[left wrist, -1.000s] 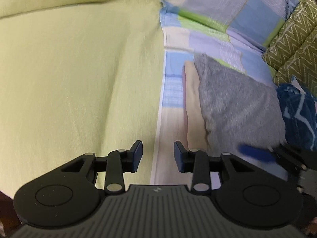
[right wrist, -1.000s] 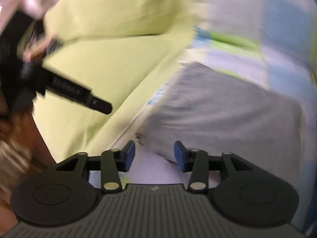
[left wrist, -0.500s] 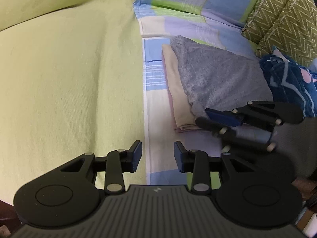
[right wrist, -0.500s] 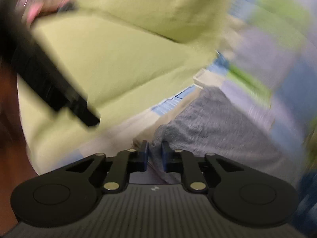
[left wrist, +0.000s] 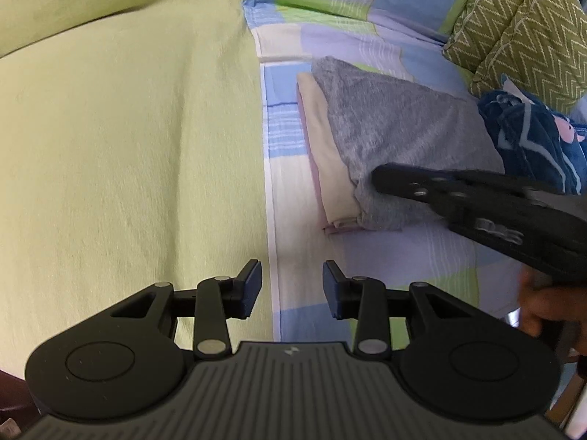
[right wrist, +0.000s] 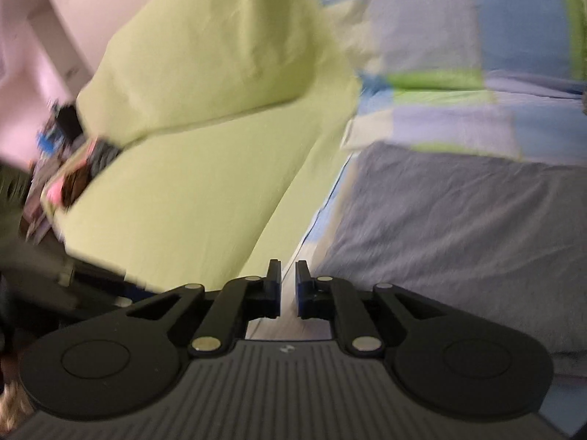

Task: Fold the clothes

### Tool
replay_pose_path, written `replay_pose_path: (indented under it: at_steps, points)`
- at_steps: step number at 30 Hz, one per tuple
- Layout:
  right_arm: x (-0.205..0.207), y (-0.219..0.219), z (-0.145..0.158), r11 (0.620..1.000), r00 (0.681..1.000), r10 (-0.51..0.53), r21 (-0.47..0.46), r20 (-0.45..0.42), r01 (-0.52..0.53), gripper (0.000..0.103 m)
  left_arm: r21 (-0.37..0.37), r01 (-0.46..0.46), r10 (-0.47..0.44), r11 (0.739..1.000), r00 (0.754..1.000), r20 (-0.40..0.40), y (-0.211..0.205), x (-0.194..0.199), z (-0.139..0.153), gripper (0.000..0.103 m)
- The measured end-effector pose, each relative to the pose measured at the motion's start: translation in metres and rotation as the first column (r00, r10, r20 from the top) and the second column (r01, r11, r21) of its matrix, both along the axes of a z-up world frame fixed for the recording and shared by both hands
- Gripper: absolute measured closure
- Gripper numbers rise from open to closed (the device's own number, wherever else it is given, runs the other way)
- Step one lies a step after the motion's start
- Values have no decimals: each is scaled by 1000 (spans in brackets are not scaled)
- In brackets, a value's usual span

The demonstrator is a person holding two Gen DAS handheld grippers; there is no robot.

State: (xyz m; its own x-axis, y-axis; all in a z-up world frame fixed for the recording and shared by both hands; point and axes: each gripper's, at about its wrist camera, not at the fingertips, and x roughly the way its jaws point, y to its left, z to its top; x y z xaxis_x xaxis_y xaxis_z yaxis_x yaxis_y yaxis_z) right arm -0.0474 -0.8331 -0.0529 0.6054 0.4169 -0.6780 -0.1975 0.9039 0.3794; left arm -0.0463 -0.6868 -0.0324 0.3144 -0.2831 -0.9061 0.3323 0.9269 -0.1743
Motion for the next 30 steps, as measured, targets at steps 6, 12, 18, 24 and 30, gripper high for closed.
replay_pose_path:
  at_steps: [6, 12, 18, 24, 30]
  points:
    - [13, -15, 0, 995, 1000, 21, 96, 7, -21, 95, 0, 0, 0, 1000, 1000, 19, -12, 9, 4, 58]
    - [-30, -63, 38, 991, 994, -97, -91, 51, 102, 89, -66, 59, -55, 996, 997, 56, -62, 20, 5, 57]
    - [-37, -121, 31, 941, 975, -216, -253, 60, 224, 83, -62, 119, -113, 991, 989, 100, -106, 30, -13, 57]
    - [-47, -130, 9, 935, 986, -157, -327, -46, 134, 81, 35, 145, -148, 989, 986, 71, -120, 28, -19, 57]
    - [-24, -136, 43, 959, 987, -137, -239, 87, 154, 82, -42, 133, -127, 990, 983, 134, -142, 47, 5, 56]
